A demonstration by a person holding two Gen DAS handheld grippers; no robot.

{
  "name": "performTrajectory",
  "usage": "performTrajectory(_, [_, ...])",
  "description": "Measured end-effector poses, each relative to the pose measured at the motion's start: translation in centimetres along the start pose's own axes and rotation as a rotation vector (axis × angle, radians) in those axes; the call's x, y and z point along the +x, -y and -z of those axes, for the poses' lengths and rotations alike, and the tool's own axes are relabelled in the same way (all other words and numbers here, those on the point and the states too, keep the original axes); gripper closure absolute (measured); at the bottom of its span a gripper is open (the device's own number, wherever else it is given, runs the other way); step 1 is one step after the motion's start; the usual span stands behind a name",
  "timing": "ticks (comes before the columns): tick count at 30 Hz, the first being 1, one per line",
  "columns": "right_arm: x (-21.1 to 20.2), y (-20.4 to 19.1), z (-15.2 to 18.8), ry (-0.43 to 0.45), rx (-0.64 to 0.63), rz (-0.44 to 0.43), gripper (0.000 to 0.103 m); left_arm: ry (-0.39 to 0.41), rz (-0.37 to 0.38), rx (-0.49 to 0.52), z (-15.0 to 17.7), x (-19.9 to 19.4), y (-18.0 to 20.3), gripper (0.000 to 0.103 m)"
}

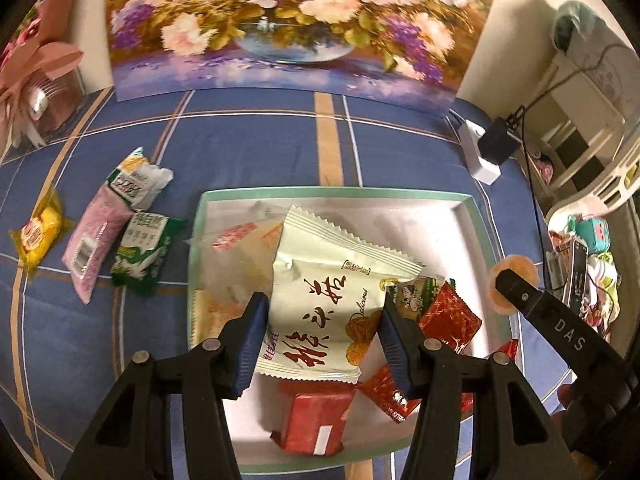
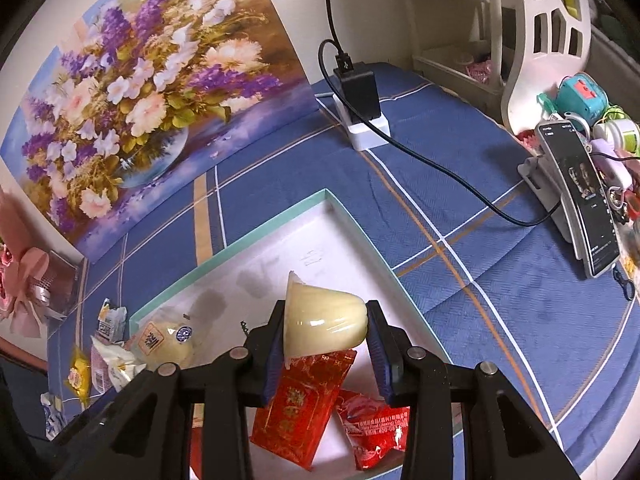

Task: Organize snacks
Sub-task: 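Lower the pudding cup into the tray and open the right gripper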

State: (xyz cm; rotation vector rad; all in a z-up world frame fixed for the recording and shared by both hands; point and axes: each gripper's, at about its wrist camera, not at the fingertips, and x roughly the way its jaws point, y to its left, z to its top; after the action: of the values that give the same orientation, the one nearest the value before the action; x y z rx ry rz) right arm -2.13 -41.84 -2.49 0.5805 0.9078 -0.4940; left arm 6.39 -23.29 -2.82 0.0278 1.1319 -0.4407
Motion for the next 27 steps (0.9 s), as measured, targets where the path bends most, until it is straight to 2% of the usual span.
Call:
performTrajectory(9, [1.0, -0.6, 0.0, -0.004, -0.034, 0.032, 0.063, -0.015, -0.014, 0.025, 0.1, 1.8, 1.0, 0.047])
performTrajectory(27, [0.8, -1.4, -0.1, 0.003, -0.057, 0.026, 0.061, -0.033, 0.009, -0.007, -0.2, 1.7, 0.5, 0.047])
